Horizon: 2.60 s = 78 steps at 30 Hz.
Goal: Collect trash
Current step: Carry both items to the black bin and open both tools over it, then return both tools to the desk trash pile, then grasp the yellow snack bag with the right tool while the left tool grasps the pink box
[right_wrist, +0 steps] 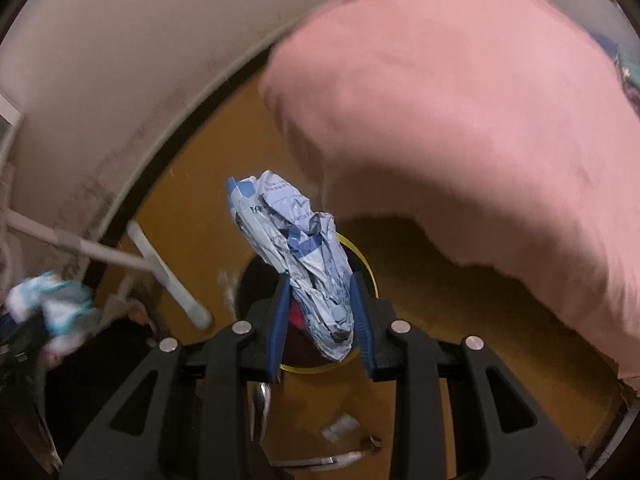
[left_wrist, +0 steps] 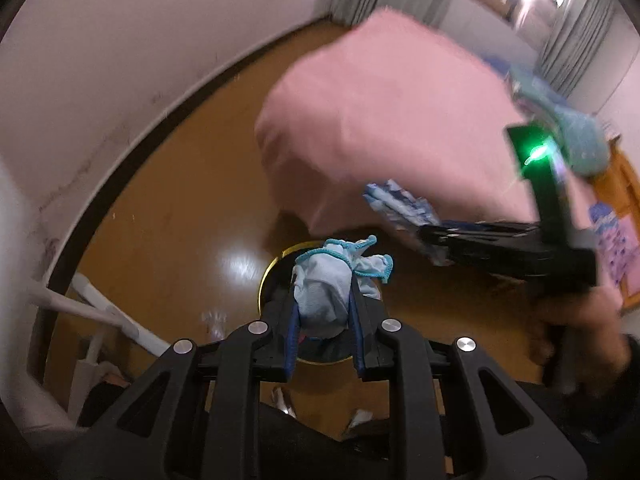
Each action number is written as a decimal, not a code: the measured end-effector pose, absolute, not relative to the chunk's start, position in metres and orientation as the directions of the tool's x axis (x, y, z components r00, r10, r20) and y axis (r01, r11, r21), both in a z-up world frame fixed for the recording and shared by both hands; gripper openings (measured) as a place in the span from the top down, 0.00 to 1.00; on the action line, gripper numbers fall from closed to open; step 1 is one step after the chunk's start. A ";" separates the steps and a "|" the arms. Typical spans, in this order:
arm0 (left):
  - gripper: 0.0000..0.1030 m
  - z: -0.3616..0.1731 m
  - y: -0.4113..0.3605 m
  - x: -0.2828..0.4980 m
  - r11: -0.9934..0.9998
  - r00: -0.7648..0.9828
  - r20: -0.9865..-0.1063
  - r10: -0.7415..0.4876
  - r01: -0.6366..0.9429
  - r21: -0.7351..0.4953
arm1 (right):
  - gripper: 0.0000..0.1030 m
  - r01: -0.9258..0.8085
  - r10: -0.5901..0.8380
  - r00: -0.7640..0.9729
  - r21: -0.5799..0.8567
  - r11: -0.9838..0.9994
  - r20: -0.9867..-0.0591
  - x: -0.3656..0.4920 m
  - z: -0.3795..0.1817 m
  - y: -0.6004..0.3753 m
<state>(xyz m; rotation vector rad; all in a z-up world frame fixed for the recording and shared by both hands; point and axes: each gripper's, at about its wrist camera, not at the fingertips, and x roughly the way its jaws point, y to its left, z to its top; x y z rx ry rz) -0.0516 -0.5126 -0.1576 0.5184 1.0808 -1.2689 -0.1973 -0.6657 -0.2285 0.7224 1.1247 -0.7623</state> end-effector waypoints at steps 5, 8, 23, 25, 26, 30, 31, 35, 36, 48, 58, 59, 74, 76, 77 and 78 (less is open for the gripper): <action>0.81 -0.226 -0.535 -0.050 0.290 -0.137 -0.895 -0.425 0.916 -0.278 | 0.71 0.846 -0.073 0.185 0.121 0.519 -0.980 -0.207 -0.264 -0.671; 0.80 -0.241 -0.549 -0.049 0.291 -0.150 -0.900 -0.410 0.913 -0.285 | 0.71 0.848 -0.045 0.194 0.145 0.511 -0.980 -0.215 -0.273 -0.672; 0.44 -0.240 -0.553 -0.061 0.296 -0.119 -0.893 -0.435 0.918 -0.266 | 0.70 0.833 -0.047 0.228 0.170 0.527 -0.973 -0.208 -0.268 -0.676; 0.41 -0.236 -0.551 -0.061 0.298 -0.114 -0.892 -0.438 0.917 -0.264 | 0.69 0.832 -0.047 0.228 0.169 0.529 -0.973 -0.206 -0.268 -0.675; 0.39 -0.234 -0.549 -0.061 0.298 -0.109 -0.891 -0.441 0.919 -0.260 | 0.69 0.829 -0.048 0.229 0.169 0.533 -0.972 -0.205 -0.268 -0.675; 0.33 -0.218 -0.542 -0.064 0.298 -0.076 -0.888 -0.453 0.926 -0.231 | 0.65 0.832 -0.057 0.230 0.167 0.529 -0.971 -0.203 -0.264 -0.672; 0.31 -0.212 -0.540 -0.064 0.298 -0.068 -0.886 -0.459 0.928 -0.226 | 0.60 0.833 -0.061 0.234 0.167 0.528 -0.970 -0.202 -0.263 -0.673; 0.22 -0.179 -0.528 -0.065 0.299 -0.035 -0.863 -0.504 0.930 -0.213 | 0.39 0.833 -0.109 0.247 0.153 0.531 -0.963 -0.199 -0.252 -0.672; 0.22 -0.168 -0.524 -0.066 0.298 -0.026 -0.856 -0.517 0.932 -0.208 | 0.39 0.832 -0.125 0.250 0.147 0.534 -0.960 -0.198 -0.248 -0.671; 0.11 -0.019 -0.402 -0.033 0.359 0.128 -0.750 -0.648 0.921 -0.153 | 0.34 0.735 -0.330 0.430 0.114 0.668 -0.840 -0.166 -0.125 -0.622; 0.11 0.047 -0.192 0.064 0.686 0.454 -0.683 -0.573 0.721 -0.097 | 0.33 0.058 0.175 0.646 0.277 0.959 -0.743 0.011 -0.041 -0.410; 0.11 0.048 -0.172 0.071 0.712 0.478 -0.680 -0.556 0.695 -0.094 | 0.33 -0.013 0.233 0.626 0.289 0.957 -0.744 0.031 -0.039 -0.385; 0.11 -0.016 0.083 0.147 0.959 0.579 -0.765 -0.281 0.196 -0.204 | 0.33 -0.398 0.473 0.327 0.335 0.854 -0.818 0.169 -0.070 -0.215; 0.11 -0.020 0.078 0.160 0.956 0.574 -0.767 -0.287 0.219 -0.194 | 0.33 -0.426 0.475 0.314 0.325 0.844 -0.822 0.166 -0.071 -0.207; 0.11 -0.020 0.074 0.163 0.956 0.575 -0.767 -0.286 0.229 -0.185 | 0.35 -0.440 0.478 0.311 0.321 0.838 -0.822 0.163 -0.071 -0.204; 0.11 -0.020 0.070 0.169 0.955 0.580 -0.763 -0.284 0.242 -0.172 | 0.40 -0.452 0.482 0.306 0.320 0.833 -0.821 0.161 -0.071 -0.201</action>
